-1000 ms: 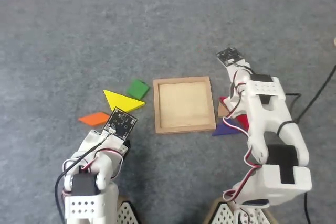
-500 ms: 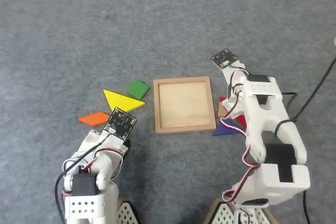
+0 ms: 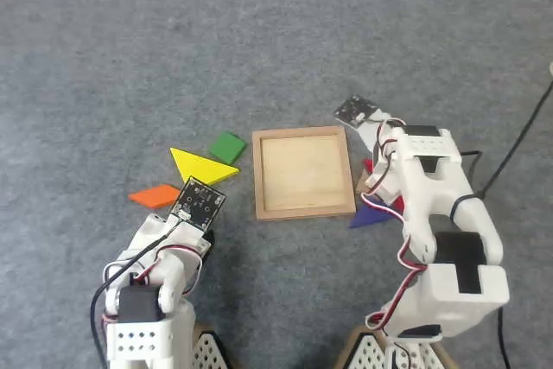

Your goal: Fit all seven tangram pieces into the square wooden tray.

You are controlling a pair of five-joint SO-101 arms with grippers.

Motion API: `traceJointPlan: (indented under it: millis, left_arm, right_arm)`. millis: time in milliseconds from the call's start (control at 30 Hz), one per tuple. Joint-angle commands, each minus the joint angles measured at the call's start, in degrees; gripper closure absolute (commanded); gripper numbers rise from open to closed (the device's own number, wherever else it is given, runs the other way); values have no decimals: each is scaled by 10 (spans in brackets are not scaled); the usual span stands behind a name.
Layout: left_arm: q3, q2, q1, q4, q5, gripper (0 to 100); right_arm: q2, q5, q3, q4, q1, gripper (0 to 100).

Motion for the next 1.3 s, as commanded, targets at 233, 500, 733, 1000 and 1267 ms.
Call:
traceJointPlan:
  millis: [233,500,733,1000,1267]
  left_arm:
    - [-3,-4,0,3,4,791]
    - [-3,-4,0,3,4,791]
    - [-3,-4,0,3,4,791]
    - [-3,-4,0,3,4,791]
    - [-3,-4,0,3,4,791]
  right_arm:
    - [6,18,-6,-4,36,719]
    - [5,9,-5,7,40,719]
    - [2,-60,-6,3,39,716]
    - [2,-102,-6,-3,40,707]
    - [2,-120,-6,21,36,619]
